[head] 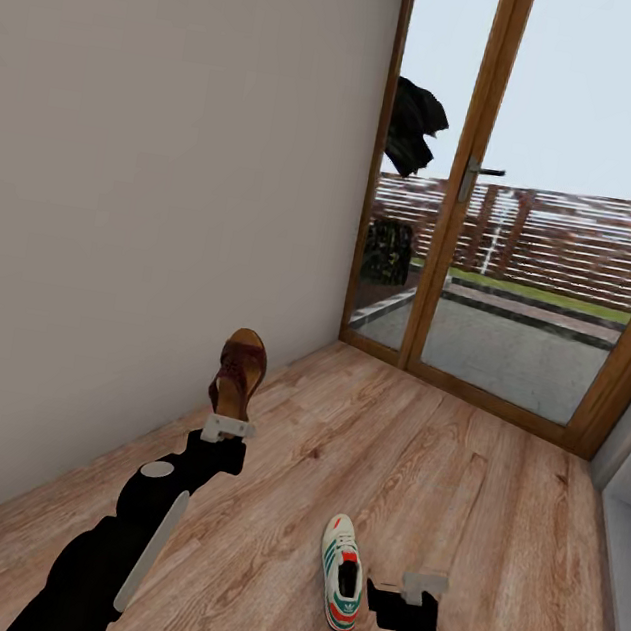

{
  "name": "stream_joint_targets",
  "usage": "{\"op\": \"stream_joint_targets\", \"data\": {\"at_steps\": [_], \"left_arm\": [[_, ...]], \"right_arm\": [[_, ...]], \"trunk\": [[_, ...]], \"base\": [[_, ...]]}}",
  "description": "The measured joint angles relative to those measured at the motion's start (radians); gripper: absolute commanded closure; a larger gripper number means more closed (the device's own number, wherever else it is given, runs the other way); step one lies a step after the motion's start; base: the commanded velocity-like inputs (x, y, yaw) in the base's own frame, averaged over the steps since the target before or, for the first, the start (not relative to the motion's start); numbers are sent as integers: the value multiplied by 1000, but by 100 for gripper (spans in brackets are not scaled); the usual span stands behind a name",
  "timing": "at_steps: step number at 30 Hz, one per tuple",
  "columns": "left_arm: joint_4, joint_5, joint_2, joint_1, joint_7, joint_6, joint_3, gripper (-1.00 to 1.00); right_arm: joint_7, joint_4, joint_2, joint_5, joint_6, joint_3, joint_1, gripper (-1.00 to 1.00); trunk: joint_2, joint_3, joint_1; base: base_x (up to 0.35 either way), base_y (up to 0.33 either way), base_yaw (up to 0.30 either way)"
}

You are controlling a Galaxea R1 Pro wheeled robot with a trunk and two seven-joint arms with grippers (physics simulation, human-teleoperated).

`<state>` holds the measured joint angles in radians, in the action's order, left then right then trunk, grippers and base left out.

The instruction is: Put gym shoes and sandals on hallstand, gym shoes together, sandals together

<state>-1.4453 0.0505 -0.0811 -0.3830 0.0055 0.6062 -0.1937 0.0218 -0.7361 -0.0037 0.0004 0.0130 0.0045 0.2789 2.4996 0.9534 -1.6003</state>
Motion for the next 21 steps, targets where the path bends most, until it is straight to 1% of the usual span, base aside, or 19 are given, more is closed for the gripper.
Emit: {"op": "stream_joint_targets", "data": {"at_steps": [3,6,21], "left_arm": [[0,0,0,0,0,1,0,100],[0,0,0,0,0,1,0,100],[-4,0,0,0,0,1,0,100]], "right_arm": [[0,56,0,0,0,1,3,-100],[0,67,0,0,0,1,4,-100],[0,70,1,0,-1,0,4,-100]], "trunk": [[0,0,0],[0,0,0],[0,0,0]], "base": [[0,0,0],[0,0,0],[0,0,0]]}}
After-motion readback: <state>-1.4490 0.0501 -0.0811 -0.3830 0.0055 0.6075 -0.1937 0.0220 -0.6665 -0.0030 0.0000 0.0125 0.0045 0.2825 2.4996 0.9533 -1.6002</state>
